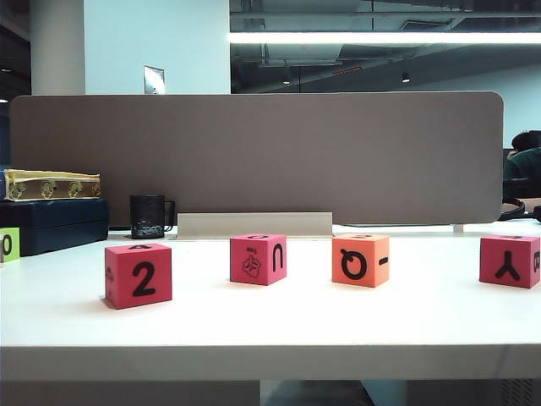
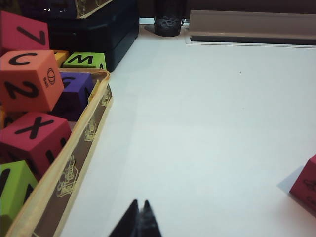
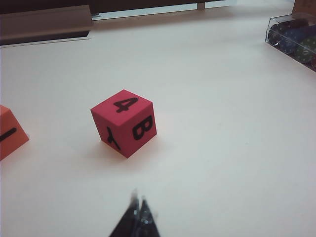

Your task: Select the appropriate blocks from the scattered letter blocks on the table and arrange them in a row to spell out "2024".

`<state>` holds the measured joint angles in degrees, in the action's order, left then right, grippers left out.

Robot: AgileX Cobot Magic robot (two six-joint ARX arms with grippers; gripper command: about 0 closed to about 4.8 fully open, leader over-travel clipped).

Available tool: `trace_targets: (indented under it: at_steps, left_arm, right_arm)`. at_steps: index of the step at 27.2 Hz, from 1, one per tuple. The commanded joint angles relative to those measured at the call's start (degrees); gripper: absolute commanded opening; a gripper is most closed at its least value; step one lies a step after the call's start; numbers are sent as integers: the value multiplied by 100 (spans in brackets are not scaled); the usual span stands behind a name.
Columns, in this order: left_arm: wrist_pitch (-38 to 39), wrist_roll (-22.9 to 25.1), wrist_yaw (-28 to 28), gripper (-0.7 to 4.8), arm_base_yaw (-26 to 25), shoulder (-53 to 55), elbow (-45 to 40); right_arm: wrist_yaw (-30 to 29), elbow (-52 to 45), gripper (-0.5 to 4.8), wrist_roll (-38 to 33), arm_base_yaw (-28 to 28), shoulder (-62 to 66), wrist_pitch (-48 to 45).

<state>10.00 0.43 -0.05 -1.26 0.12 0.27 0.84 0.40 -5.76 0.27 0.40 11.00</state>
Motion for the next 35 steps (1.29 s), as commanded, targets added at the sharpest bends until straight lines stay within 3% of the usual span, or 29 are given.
trace_targets:
  at_steps: [1, 10, 12, 16, 20, 21, 22, 25, 29, 35]
  left_arm:
    - [66, 0, 9, -5, 2, 2, 7]
    - [66, -4, 35, -5, 2, 2, 7]
    - [37, -55, 52, -5, 2, 2, 7]
    - [26, -564, 426, -5, 4, 2, 7]
    - [-168, -798, 560, -5, 4, 2, 7]
    - [-247, -966, 603, -5, 4, 2, 7]
    - [-400, -1478, 798, -6, 4, 2, 17]
    - [-542, -2033, 1071, -6, 4, 2, 15]
    - [-372, -2105, 1106, -6, 4, 2, 17]
    - [-236, -2415, 1585, -6, 20, 4, 72]
  right_arm:
    - [-15, -33, -1, -24, 2, -52, -52]
    - [-48, -31, -1, -31, 2, -52, -144]
    - [-476, -31, -1, -238, 4, -52, -140]
    - [-1458, -31, -1, -374, 9, -52, -229]
    - [-1668, -31, -1, -374, 9, -52, -264]
    - [-1674, -31, -1, -389, 9, -52, -269]
    - [-1762, -31, -1, -636, 9, -52, -278]
    - [-1801, -31, -1, -1117, 13, -52, -278]
    - [-1853, -31, -2, -1268, 13, -52, -278]
    - [-2162, 63, -3, -1274, 13, -52, -446]
